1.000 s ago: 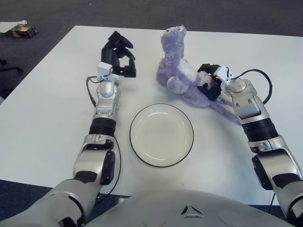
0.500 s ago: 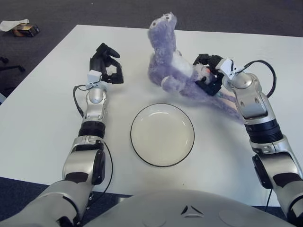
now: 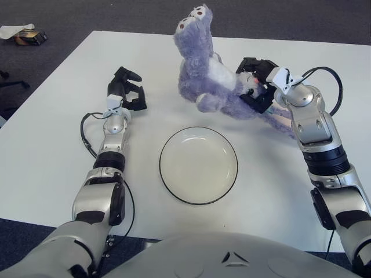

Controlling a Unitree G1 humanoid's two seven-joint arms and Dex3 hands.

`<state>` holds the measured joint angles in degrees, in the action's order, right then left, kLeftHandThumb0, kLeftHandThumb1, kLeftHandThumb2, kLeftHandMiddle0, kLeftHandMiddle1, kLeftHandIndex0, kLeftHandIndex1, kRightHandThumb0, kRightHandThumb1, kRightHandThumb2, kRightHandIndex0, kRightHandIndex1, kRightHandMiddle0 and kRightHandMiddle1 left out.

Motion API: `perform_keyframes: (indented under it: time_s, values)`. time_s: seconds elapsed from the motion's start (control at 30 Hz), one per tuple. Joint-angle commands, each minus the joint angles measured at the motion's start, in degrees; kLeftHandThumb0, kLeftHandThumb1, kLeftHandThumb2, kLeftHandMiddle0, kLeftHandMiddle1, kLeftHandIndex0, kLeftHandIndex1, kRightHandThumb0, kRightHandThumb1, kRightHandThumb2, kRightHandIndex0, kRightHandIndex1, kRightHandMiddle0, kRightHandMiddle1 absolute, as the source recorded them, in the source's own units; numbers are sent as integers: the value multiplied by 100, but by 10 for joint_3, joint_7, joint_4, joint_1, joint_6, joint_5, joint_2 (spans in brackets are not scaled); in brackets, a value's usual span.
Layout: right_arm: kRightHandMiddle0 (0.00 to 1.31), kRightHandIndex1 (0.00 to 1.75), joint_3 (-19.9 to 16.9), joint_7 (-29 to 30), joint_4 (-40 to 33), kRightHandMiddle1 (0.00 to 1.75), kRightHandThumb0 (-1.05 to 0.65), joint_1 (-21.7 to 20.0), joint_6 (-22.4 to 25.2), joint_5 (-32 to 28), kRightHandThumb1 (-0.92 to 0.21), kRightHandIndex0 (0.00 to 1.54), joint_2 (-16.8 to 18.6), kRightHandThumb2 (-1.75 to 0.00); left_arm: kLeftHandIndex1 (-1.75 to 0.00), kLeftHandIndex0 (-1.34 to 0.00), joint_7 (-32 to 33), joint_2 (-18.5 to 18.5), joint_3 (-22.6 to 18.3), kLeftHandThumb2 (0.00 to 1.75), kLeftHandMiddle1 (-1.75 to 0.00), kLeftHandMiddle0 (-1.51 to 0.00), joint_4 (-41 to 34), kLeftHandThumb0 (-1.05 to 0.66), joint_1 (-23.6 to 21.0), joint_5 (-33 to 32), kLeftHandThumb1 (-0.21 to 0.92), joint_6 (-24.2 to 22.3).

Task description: Put the doll into the plate.

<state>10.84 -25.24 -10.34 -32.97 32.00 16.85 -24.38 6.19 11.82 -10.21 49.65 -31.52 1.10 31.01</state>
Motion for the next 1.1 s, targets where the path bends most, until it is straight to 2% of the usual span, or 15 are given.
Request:
perform_keyframes:
  time_s: [0.0, 0.2, 0.43, 0.73, 1.07]
  values:
    - [68, 172, 5, -3, -40, 175, 0, -23, 15, 5, 7, 90, 3, -175, -175, -52, 13, -1, 3, 137, -175, -53, 6, -1, -16, 7, 28, 3]
    - [69, 167, 16, -32, -78, 175, 0, -26, 41, 3, 9, 94, -8, -175, -175, -54, 21, -9, 11, 141, -175, -55, 0, -1, -16, 12, 25, -3]
    - [68, 167, 17, -51, -101, 175, 0, -17, 48, -7, 8, 94, -9, -175, -175, -55, 25, -13, 16, 142, -175, -56, -4, -1, -18, 18, 24, -3]
    - [68, 167, 29, -62, -153, 175, 0, 21, 55, -19, 9, 95, 3, -175, -175, -56, 12, -21, 23, 143, -175, -57, -8, -1, -24, 14, 22, -4]
    - [67, 172, 61, -86, -197, 175, 0, 44, 76, -20, 7, 91, -7, -175, -175, -54, -9, -34, 30, 141, -175, -56, -12, -1, -27, 6, 24, 0]
